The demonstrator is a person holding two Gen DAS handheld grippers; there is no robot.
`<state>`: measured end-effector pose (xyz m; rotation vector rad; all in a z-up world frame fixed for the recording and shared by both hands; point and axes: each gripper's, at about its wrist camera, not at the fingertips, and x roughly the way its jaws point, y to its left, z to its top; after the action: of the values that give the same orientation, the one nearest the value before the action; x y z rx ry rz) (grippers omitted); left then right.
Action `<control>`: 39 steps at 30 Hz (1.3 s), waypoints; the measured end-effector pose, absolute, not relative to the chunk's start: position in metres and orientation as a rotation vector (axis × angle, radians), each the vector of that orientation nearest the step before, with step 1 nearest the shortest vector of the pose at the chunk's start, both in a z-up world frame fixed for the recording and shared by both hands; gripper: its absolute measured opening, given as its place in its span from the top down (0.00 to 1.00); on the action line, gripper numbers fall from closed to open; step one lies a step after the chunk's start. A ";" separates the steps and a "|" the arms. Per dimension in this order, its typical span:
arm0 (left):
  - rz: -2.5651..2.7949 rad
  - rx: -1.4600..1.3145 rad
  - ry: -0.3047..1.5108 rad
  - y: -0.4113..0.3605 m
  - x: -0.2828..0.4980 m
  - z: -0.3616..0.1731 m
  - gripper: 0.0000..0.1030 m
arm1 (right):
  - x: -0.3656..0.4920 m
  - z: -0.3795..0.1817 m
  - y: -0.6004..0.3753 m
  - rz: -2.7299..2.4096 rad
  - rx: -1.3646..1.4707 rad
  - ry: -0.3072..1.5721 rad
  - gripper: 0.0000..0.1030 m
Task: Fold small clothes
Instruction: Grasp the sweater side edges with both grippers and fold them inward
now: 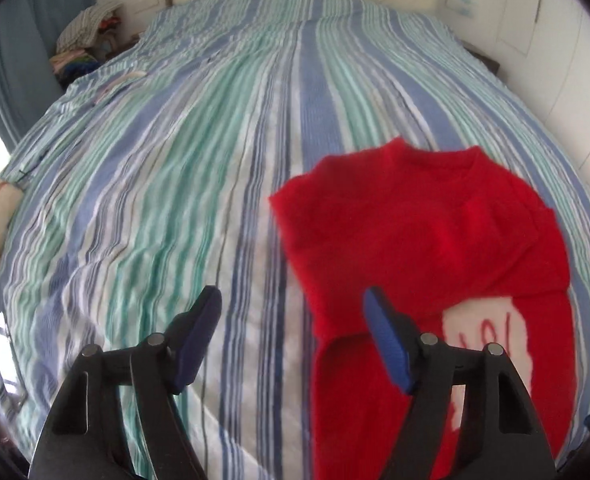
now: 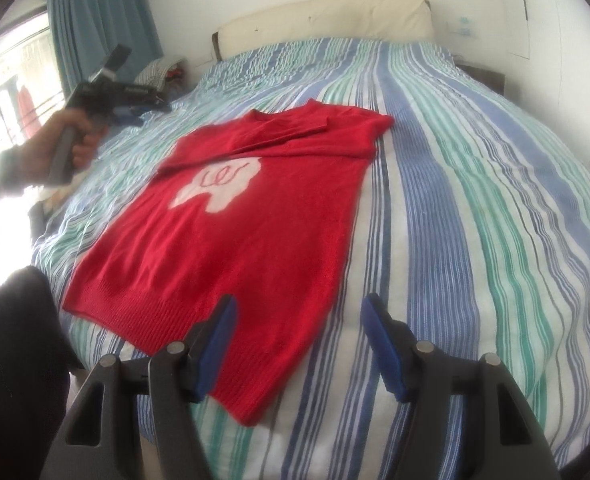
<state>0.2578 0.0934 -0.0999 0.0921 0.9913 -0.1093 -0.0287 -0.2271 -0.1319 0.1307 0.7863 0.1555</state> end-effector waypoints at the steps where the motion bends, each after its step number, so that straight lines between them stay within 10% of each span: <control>1: -0.126 0.106 1.005 0.097 0.253 -0.109 0.29 | -0.027 -0.133 -0.226 0.161 0.133 0.790 0.38; 8: -0.191 0.184 1.025 0.063 0.249 -0.151 0.27 | -0.025 -0.142 -0.210 0.186 0.072 0.827 0.38; 10: -0.112 0.105 0.995 0.071 0.260 -0.157 0.68 | -0.026 -0.142 -0.207 0.183 0.053 0.828 0.38; 12: -0.099 -0.085 1.006 0.094 0.266 -0.168 0.82 | -0.027 -0.141 -0.206 0.178 0.039 0.829 0.38; 26: -0.177 -0.361 0.939 0.127 0.247 -0.194 0.82 | 0.218 -0.098 -0.257 0.343 0.646 0.958 0.42; 32: -0.182 -0.370 0.926 0.129 0.246 -0.197 0.82 | 0.300 -0.173 -0.257 0.181 0.882 1.075 0.64; 34: -0.185 -0.377 0.926 0.130 0.246 -0.197 0.82 | 0.304 -0.180 -0.257 0.130 0.908 1.051 0.95; 39: -0.192 -0.394 0.920 0.133 0.245 -0.200 0.82 | 0.262 -0.144 -0.249 0.117 0.886 0.941 0.96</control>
<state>0.2448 0.1335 -0.2001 -0.3939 0.9204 -0.1917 0.2622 -0.2487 -0.1440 0.8863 0.9408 0.1174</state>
